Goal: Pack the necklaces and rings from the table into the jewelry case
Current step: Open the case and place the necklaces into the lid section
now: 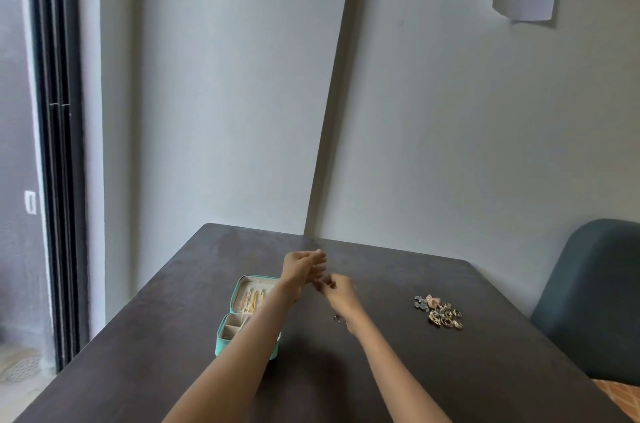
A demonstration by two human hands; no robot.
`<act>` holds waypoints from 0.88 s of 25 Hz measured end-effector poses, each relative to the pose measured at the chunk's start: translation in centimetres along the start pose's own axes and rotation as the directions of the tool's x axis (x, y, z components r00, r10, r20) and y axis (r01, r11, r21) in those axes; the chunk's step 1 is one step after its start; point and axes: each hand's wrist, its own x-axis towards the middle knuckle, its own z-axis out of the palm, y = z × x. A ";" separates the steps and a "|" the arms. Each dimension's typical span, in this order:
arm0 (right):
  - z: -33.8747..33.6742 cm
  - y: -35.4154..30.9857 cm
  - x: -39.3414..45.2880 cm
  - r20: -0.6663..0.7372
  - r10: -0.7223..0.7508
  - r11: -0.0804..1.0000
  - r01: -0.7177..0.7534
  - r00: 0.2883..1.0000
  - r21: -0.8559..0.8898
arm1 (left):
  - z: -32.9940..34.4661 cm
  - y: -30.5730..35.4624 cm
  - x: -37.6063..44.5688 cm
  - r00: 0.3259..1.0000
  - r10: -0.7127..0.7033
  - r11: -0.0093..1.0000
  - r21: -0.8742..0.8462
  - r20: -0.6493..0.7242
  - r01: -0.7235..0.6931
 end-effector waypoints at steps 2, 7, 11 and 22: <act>-0.1 -0.7 -0.3 0.034 0.003 1.000 -0.003 0.999 0.003 | 0.0 -0.1 -0.2 1.000 -0.017 0.972 0.233 0.012 0.014; -1.8 -0.9 -0.5 0.036 0.131 0.955 -0.136 0.991 0.262 | 0.1 0.9 -0.9 0.970 -0.216 0.905 0.396 0.114 0.155; -2.7 -0.2 -0.4 0.077 0.221 0.867 -0.232 0.972 0.440 | 0.9 1.5 -1.5 0.902 -0.379 0.820 0.527 0.209 0.222; -1.6 1.2 0.8 0.091 0.267 0.659 -0.250 0.959 0.709 | -0.1 -0.8 -1.7 0.908 -0.195 0.850 -0.399 0.370 0.344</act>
